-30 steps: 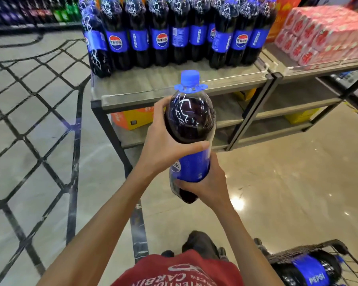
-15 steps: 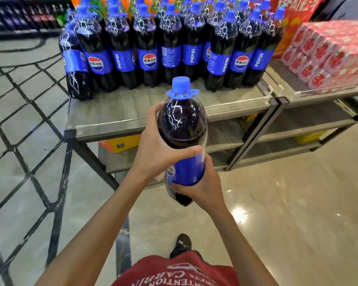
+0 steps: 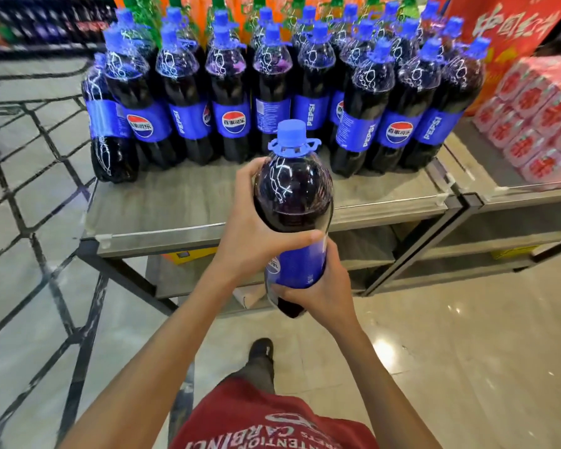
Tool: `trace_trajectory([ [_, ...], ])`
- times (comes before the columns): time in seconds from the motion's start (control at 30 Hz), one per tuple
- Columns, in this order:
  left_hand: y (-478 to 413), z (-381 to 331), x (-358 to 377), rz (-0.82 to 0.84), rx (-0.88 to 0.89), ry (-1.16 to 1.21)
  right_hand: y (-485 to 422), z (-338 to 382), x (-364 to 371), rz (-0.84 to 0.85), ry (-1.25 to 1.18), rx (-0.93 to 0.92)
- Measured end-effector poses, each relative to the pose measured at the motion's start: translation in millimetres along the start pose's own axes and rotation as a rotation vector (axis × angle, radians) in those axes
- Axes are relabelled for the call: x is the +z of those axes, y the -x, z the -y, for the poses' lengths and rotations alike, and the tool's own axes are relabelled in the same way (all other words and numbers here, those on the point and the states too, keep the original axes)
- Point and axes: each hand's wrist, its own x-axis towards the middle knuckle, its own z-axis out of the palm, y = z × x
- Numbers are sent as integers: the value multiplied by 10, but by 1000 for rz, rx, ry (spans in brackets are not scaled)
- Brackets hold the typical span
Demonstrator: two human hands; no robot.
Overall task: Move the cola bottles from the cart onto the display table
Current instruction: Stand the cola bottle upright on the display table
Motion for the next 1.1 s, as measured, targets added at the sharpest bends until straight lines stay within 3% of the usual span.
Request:
trace_trajectory([
  [0.6, -1946, 610, 78, 83, -34, 50, -1839, -40, 137, -105, 72, 86],
  [1.1, -2749, 855, 223, 221, 19, 5, -2618, -187, 120, -209, 41, 77],
])
